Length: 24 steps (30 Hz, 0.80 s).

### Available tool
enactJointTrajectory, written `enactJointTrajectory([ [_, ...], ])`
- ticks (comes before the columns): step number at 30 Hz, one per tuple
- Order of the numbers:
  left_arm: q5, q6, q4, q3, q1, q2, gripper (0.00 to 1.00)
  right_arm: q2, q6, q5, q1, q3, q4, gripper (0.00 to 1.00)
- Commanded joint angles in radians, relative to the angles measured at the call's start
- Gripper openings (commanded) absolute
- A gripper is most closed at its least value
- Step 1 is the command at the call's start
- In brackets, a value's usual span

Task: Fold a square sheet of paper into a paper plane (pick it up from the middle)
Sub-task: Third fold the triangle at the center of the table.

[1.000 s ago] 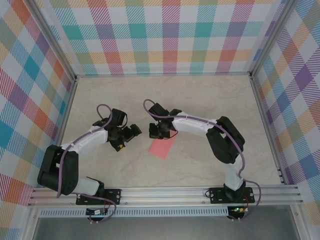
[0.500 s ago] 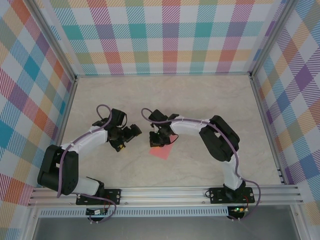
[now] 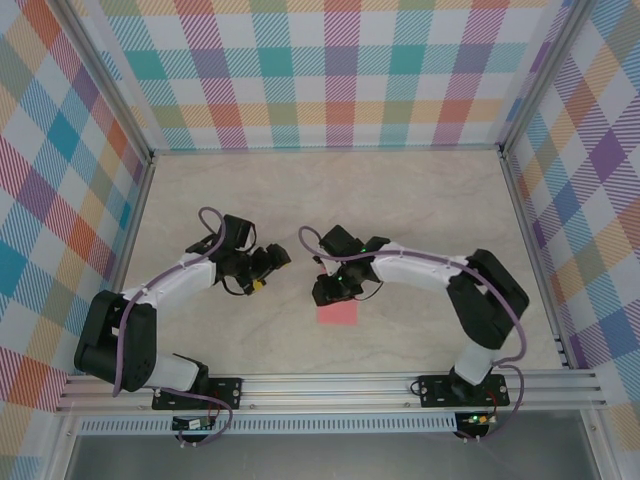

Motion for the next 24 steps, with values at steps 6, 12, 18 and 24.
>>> enactJointTrajectory([
  [6, 0.147, -0.042, 0.256, 0.013, -0.159, 0.104, 0.61, -0.241, 0.311, 0.042, -0.079, -0.192, 0.098, 0.53],
  [12, 0.133, -0.047, 0.302, 0.079, -0.258, 0.235, 0.38, -0.330, 0.407, 0.005, -0.150, -0.332, 0.168, 0.71],
  [18, 0.100, -0.024, 0.294, 0.122, -0.299, 0.329, 0.24, -0.344, 0.458, -0.034, -0.168, -0.410, 0.250, 0.87],
  [24, 0.022, 0.000, 0.211, 0.143, -0.302, 0.373, 0.17, -0.317, 0.481, -0.040, -0.169, -0.422, 0.252, 0.88],
])
